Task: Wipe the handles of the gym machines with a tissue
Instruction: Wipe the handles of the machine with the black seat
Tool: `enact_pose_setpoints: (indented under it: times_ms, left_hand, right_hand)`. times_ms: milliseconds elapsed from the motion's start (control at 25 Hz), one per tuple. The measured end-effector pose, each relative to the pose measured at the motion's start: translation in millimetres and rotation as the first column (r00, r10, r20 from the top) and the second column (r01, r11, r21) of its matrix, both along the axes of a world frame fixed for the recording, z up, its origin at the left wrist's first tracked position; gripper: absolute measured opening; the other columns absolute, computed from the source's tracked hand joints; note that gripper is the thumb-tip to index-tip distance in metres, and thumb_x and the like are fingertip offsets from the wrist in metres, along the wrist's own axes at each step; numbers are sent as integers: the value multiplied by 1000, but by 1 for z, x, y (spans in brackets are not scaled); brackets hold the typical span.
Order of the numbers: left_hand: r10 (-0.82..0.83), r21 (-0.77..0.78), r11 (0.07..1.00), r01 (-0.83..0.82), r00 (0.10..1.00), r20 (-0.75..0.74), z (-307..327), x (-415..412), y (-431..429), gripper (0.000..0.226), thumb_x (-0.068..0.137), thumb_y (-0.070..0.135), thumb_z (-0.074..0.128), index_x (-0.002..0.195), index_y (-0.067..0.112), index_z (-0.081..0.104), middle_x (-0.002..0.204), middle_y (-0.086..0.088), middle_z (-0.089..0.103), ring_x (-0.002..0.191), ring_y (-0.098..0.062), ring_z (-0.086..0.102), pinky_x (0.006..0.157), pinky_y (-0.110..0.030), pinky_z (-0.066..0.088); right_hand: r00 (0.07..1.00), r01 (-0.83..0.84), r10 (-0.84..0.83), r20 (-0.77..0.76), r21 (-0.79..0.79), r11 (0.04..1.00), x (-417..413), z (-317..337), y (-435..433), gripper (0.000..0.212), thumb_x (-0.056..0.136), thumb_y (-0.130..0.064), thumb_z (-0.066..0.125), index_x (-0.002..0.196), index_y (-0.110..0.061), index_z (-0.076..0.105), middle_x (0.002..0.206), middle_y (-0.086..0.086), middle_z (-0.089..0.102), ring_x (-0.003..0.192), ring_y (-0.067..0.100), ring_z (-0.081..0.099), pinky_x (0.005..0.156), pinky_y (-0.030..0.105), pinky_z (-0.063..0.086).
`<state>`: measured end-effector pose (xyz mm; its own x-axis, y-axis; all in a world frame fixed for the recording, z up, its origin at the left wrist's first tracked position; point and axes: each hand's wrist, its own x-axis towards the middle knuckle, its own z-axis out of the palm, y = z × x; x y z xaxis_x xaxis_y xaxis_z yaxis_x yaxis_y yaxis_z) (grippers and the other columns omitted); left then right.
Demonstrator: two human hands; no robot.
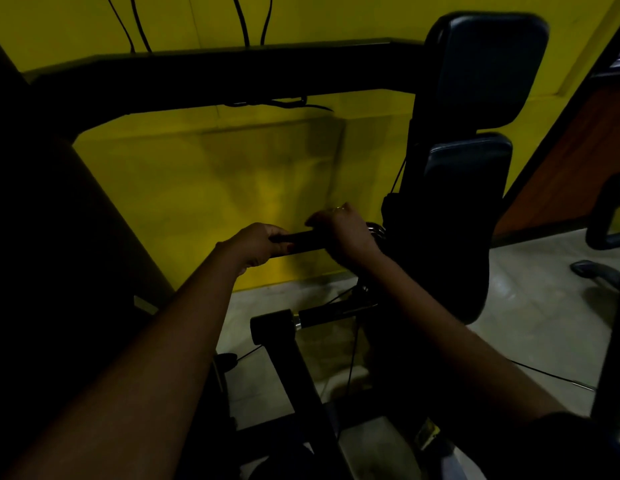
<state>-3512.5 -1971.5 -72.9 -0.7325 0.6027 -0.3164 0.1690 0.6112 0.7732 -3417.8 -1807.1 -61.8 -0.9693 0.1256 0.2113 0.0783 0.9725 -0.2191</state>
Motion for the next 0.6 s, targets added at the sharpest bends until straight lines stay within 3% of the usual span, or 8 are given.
enact_pose_setpoints:
  times_ms: [40,120,240,320,360,440,520,600]
  left_hand:
    - [-33,-21,999,33,999,-25,-1,1,-1,39,90,16,67,129,12,59,122,-13,62,100,-25,56,74,-31,41]
    - [-71,-59,996,66,994,-86,-3,3,-3,40,90,15,67,129,15,58,118,-16,63,88,-25,56,70,-33,39]
    - [-64,-60,997,57,990,-124,-7,2,-6,32,89,19,68,121,22,62,111,-18,67,77,-24,54,70,-37,40]
    - [-37,-86,996,24,987,-159,-10,1,-7,26,86,28,71,111,34,65,110,-9,69,85,-24,58,86,-42,42]
    - [-28,-109,994,8,984,-177,-11,0,-7,26,83,34,72,107,36,66,109,-4,69,93,-26,60,96,-49,39]
    - [-31,-142,990,2,978,-206,-13,-2,-7,27,79,41,72,105,35,68,108,-1,69,103,-27,60,101,-58,37]
    - [-37,-149,989,2,971,-236,-13,-1,-6,28,83,38,72,109,31,68,107,-2,68,103,-27,59,101,-57,37]
    - [-40,-155,988,1,968,-247,-13,0,-7,27,86,38,70,112,30,67,105,-4,68,100,-27,59,101,-57,37]
  right_hand:
    - [999,-8,8,44,17,1000,4,4,10,32,94,-17,54,124,-26,62,120,-2,66,103,18,54,92,32,27]
    - [977,157,-169,130,101,983,7,10,26,30,95,-25,55,122,-35,62,119,-3,64,112,23,51,95,39,32]
    - [883,370,-366,293,42,928,-24,15,15,27,95,-21,55,120,-19,64,123,8,62,115,30,57,91,40,43]
    - [904,255,-225,364,-37,966,-46,14,-12,27,94,-15,55,119,-7,64,120,14,63,110,31,61,80,34,46]
    - [918,157,-125,377,-53,986,-50,13,-20,26,94,-16,57,117,-7,66,118,13,65,107,29,62,75,30,45]
    - [920,9,18,391,-69,998,-47,15,-13,27,93,-24,61,117,-14,69,120,7,66,107,25,62,74,26,41]
    - [908,22,28,417,-113,993,-40,24,12,28,95,-24,59,120,-15,67,127,5,62,115,23,57,81,24,39]
    - [851,181,-125,510,-62,981,-38,30,37,32,96,-17,55,127,-10,62,134,10,56,121,27,52,85,26,38]
